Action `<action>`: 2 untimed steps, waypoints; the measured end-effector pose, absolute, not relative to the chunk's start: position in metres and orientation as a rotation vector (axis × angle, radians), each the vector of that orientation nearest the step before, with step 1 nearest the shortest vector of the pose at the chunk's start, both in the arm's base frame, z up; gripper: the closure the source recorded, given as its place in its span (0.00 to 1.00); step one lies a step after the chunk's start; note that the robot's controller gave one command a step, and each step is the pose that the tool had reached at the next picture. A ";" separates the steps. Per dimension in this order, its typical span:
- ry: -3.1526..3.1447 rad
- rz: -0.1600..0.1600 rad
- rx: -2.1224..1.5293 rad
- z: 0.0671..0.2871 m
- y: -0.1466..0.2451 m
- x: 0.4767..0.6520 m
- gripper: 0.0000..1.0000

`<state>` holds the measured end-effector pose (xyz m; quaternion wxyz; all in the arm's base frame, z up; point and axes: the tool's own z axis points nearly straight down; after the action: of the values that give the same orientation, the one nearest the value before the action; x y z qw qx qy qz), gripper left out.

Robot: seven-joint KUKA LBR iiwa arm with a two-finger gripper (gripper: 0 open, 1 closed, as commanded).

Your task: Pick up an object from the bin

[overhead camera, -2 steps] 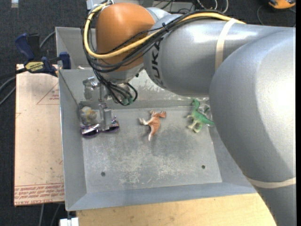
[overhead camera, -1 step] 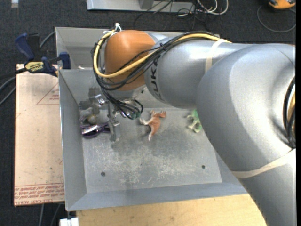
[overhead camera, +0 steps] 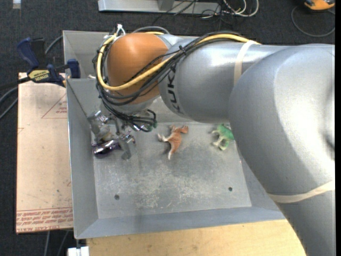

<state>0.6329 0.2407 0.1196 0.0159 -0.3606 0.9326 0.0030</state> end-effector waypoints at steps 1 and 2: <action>2.792 0.006 -1.410 0.082 0.243 0.643 1.00; 2.792 0.006 -1.410 0.082 0.242 0.643 1.00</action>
Offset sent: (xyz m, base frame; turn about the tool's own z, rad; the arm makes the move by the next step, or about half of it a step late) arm 0.0000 0.0000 0.0000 0.0000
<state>0.6434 0.2425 0.0824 0.0069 -0.4508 0.8926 0.0020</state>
